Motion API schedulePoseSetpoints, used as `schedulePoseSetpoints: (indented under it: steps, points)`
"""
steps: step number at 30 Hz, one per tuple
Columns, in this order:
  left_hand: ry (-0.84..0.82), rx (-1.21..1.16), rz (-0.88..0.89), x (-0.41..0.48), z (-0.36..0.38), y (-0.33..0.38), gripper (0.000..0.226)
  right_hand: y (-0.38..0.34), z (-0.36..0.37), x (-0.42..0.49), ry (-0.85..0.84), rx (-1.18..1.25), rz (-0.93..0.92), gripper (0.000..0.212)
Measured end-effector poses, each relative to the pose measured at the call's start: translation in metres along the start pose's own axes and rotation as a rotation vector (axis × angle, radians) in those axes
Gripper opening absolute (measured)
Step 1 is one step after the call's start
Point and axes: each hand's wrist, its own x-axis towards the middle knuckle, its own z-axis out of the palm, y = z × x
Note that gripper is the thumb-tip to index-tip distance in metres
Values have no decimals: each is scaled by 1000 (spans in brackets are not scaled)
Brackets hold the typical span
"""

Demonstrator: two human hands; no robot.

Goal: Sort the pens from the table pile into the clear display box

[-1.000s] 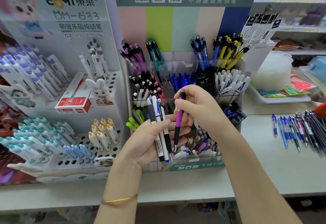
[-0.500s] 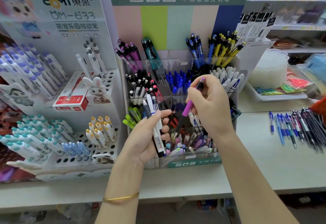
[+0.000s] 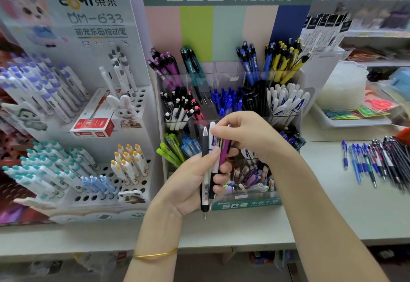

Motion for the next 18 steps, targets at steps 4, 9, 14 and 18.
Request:
schedulePoseSetpoints:
  steps: [4,9,14,18]
  points:
    - [8,-20,10,2,0,6,47,-2,4,0,173,187,-121,15]
    - [128,-1,93,0,6,13,18,-6,6,-5,491,307,-266,16]
    - [313,-244,275,11,12,12,27,-6,10,-30,715,545,-336,14]
    - [345,-381,442,19,28,15,44,18,46,-48,638,429,-310,15]
